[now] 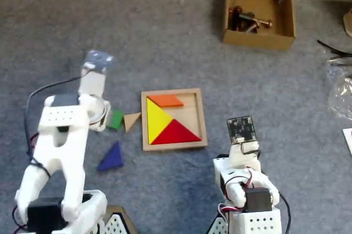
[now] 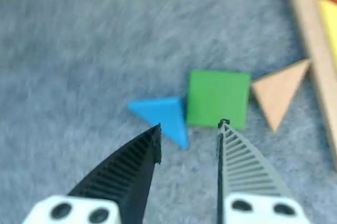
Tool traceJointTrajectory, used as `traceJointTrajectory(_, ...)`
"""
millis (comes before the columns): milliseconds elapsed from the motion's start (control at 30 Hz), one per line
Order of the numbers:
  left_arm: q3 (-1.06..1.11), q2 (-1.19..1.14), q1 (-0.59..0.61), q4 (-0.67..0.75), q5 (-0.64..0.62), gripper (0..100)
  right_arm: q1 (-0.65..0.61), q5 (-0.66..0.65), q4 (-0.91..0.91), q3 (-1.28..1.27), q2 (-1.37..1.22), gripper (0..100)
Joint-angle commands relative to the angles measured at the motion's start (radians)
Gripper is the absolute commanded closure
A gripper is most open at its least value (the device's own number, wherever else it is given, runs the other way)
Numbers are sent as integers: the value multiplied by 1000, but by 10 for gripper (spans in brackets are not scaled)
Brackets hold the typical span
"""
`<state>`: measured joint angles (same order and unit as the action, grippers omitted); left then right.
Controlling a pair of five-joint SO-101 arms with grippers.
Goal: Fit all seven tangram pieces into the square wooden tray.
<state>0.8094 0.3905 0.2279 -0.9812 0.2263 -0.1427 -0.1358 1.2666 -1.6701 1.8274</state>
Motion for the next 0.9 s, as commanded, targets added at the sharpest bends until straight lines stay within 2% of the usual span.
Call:
traceJointTrajectory(0, 8, 41, 65, 9, -21, 828, -10, 8, -18, -117, 8, 993)
traceJointTrajectory(167, 2, -28, 96, 12, -26, 828, -10, 8, -18, -117, 8, 993)
traceJointTrajectory(333, -8, -99, 93, 137, -26, 828, -10, 8, -18, -117, 8, 993)
traceJointTrajectory(633, -15, -246, 93, 278, -26, 828, -10, 8, -18, -117, 8, 993)
traceJointTrajectory(867, -15, -269, 93, 292, -26, 832, -10, 8, -18, -117, 8, 993)
